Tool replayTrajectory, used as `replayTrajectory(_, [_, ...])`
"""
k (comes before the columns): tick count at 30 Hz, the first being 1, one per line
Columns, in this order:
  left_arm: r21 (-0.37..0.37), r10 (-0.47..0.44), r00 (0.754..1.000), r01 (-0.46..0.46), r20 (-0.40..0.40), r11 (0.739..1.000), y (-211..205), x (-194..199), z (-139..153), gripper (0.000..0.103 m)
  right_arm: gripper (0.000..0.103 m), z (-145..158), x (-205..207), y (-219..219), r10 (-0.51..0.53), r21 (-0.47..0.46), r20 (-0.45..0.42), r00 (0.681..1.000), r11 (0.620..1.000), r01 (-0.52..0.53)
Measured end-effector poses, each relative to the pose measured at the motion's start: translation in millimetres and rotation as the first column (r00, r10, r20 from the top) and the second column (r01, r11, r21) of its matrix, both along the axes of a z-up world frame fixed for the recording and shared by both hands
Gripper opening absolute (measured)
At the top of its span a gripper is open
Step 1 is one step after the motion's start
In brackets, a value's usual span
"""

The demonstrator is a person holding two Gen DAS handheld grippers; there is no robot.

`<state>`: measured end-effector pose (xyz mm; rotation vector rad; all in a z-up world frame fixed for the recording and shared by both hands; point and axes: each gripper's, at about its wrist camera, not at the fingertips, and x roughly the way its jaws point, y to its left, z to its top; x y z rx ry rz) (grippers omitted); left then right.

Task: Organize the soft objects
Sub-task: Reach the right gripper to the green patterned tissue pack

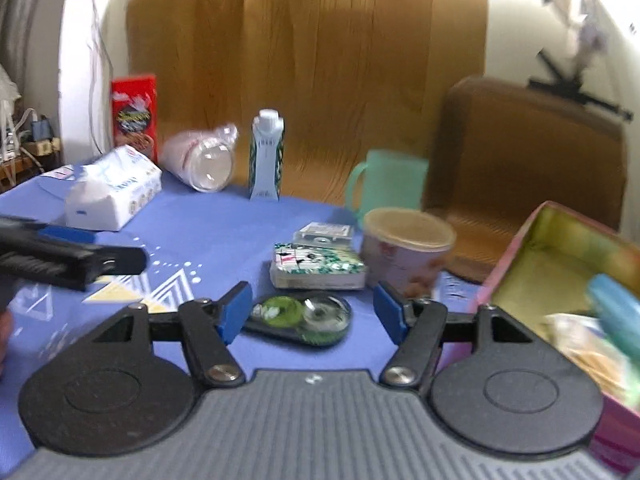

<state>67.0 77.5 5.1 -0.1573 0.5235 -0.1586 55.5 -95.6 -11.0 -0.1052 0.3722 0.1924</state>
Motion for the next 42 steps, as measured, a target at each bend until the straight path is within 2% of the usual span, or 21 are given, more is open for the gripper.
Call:
replayTrajectory(3, [-0.002, -0.014, 1.000, 0.014, 0.028, 1.000, 0, -5, 1, 0.102, 0.079, 1, 32, 10, 0.003, 0.001, -0.040, 0.999, 1.000, -0.003])
replayTrajectory(6, [-0.006, -0.026, 0.999, 0.027, 0.045, 1.000, -3, -8, 1, 0.102, 0.083, -3, 58, 10, -0.054, -0.003, -0.087, 0.995, 0.999, 0.054])
replayTrajectory(9, [-0.021, -0.038, 0.998, 0.039, 0.047, 0.999, -2, -8, 1, 0.102, 0.088, -7, 77, 0, -0.056, 0.079, -0.165, 0.985, 0.994, 0.070])
replayTrajectory(12, [-0.053, -0.036, 0.999, 0.038, 0.041, 0.998, 3, -7, 1, 0.102, 0.088, -10, 83, 1, -0.043, 0.098, -0.184, 0.982, 0.993, 0.062])
replayTrajectory(15, [-0.086, -0.021, 0.999, 0.024, 0.035, 0.996, 9, -5, 0, 0.102, 0.086, -12, 86, 13, -0.029, 0.055, -0.168, 0.985, 0.998, 0.038])
replayTrajectory(16, [-0.096, -0.012, 0.999, 0.015, 0.034, 0.995, 11, -5, 0, 0.102, 0.080, -12, 88, 16, -0.018, 0.044, -0.167, 0.986, 0.999, 0.025])
replayTrajectory(23, [-0.146, 0.094, 0.995, -0.087, 0.042, 0.985, 28, -5, 0, 0.102, 0.075, -9, 83, 36, 0.068, -0.010, -0.154, 0.986, 0.997, -0.070])
replayTrajectory(28, [-0.199, 0.178, 0.984, -0.171, 0.015, 0.965, 46, -2, -2, 0.102, 0.075, -10, 46, 63, 0.255, -0.079, -0.148, 0.955, 0.960, -0.269])
replayTrajectory(33, [-0.206, 0.167, 0.986, -0.163, 0.002, 0.965, 48, 0, -3, 0.102, 0.075, -12, -14, 78, 0.419, -0.207, -0.113, 0.901, 0.877, -0.434])
replayTrajectory(37, [-0.186, 0.134, 0.991, -0.131, 0.003, 0.974, 41, 1, -3, 0.102, 0.076, -15, -54, 72, 0.500, -0.217, -0.131, 0.856, 0.828, -0.516])
replayTrajectory(40, [-0.175, 0.102, 0.995, -0.100, 0.000, 0.979, 36, 0, -4, 0.102, 0.082, -18, -75, 60, 0.493, -0.203, -0.123, 0.861, 0.837, -0.508])
replayTrajectory(42, [-0.163, 0.078, 0.997, -0.077, -0.001, 0.984, 32, -2, -4, 0.102, 0.085, -22, -84, 50, 0.448, -0.188, -0.122, 0.886, 0.866, -0.464])
